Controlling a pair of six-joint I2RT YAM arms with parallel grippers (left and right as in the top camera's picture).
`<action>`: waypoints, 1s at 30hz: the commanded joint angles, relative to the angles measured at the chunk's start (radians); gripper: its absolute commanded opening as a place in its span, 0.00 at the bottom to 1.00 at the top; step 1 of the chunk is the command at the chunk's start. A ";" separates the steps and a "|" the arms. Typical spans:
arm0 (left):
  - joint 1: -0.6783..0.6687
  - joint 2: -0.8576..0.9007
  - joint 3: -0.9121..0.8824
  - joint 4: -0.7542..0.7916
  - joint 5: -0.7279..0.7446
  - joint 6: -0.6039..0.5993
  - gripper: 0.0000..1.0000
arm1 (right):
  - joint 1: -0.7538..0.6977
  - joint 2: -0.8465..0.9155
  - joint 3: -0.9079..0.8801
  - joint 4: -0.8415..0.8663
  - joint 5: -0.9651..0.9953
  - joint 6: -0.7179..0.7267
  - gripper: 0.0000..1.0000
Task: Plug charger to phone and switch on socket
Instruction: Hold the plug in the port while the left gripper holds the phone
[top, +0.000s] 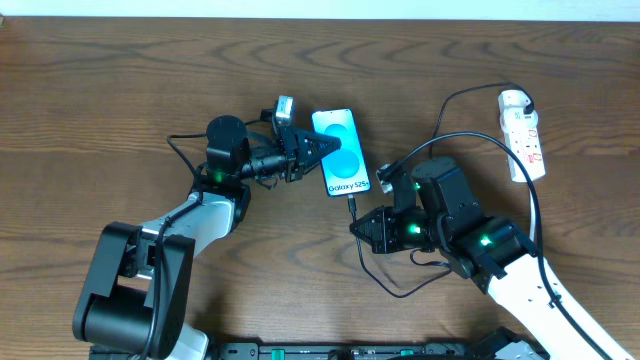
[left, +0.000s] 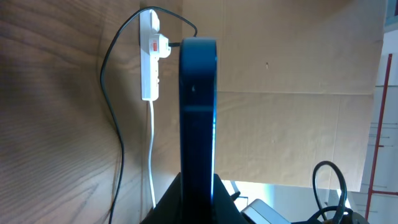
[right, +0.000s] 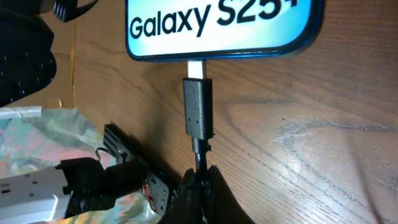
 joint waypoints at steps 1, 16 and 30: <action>-0.002 -0.011 0.028 0.010 0.014 -0.010 0.07 | 0.005 0.000 -0.006 0.003 0.001 0.017 0.01; -0.002 -0.011 0.028 0.010 0.015 -0.009 0.08 | 0.005 0.000 -0.006 0.008 0.002 0.050 0.01; -0.002 -0.011 0.028 0.012 0.042 -0.004 0.07 | 0.005 0.000 -0.006 0.028 0.054 0.068 0.01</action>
